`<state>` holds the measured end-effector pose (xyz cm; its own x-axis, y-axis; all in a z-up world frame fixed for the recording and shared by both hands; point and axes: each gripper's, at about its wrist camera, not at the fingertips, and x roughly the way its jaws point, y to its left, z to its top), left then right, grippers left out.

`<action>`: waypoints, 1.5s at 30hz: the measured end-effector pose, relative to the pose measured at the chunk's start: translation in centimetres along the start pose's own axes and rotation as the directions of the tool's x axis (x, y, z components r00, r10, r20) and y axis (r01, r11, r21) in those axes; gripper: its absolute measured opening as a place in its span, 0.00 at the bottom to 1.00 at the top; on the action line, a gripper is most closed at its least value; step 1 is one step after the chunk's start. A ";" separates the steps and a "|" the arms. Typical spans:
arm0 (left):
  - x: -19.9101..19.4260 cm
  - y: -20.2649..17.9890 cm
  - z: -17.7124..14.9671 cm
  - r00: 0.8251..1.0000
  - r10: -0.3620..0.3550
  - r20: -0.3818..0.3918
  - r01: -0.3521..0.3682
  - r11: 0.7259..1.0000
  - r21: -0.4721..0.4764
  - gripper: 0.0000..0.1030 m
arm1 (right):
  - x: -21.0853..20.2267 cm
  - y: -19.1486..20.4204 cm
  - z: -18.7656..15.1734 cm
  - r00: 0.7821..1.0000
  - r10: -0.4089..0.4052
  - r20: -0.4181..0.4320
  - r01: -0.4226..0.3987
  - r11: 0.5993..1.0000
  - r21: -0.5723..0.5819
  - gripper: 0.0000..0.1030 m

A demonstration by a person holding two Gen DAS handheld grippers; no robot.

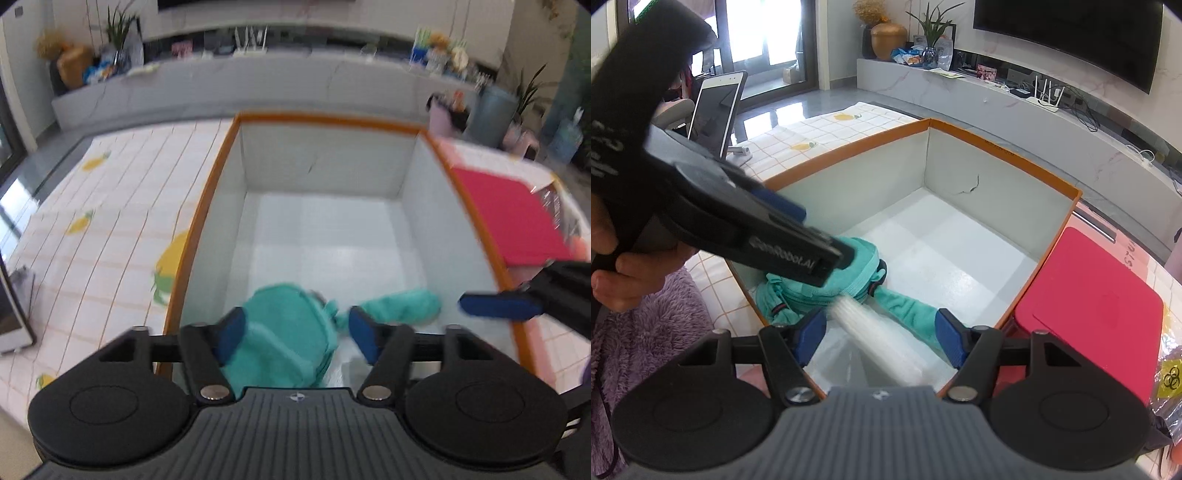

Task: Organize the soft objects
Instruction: 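Release the teal bag into the orange box while the right tool drops the tissue pack in, then withdraw both tools from the box back toward the remaining objects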

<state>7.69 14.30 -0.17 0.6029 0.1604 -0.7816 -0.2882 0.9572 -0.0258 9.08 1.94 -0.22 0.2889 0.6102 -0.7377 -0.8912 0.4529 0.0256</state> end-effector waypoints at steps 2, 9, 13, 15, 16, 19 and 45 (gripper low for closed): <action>-0.8 0.3 -0.1 0.999 -0.012 0.036 0.013 1.000 -0.005 0.78 | 0.0 0.0 0.0 1.000 -0.004 0.000 0.004 1.000 0.004 0.62; -2.8 3.4 0.7 0.992 -0.011 0.128 0.029 0.991 -0.133 0.81 | 0.3 0.2 0.8 0.999 0.004 -0.043 -0.004 1.000 -0.002 0.61; -2.6 5.3 1.1 0.992 -0.023 0.125 0.048 0.978 -0.205 0.81 | 1.2 0.0 1.8 0.994 0.046 -0.101 -0.047 0.999 -0.005 0.59; -2.3 5.7 1.0 0.993 -0.014 0.114 0.038 0.977 -0.211 0.81 | 1.6 0.1 2.3 0.991 0.036 -0.127 -0.038 0.999 -0.018 0.57; -2.2 5.7 1.0 0.994 -0.010 0.109 0.033 0.978 -0.208 0.81 | 1.9 0.2 2.6 0.989 0.020 -0.147 -0.026 0.999 -0.034 0.54; -2.1 5.6 1.0 0.995 -0.001 0.103 0.022 0.979 -0.204 0.81 | 3.1 0.4 3.1 0.982 -0.007 -0.189 -0.006 0.998 -0.066 0.54; -2.6 6.6 0.7 0.993 -0.024 0.116 0.053 0.965 -0.256 0.81 | -6.2 -1.2 2.6 0.996 0.052 -0.078 -0.045 0.996 0.082 0.65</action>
<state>4.79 20.41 2.12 0.6919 0.1648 -0.7029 -0.4370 0.8705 -0.2261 9.23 -0.72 6.11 0.2145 0.5804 -0.7856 -0.8717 0.4766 0.1141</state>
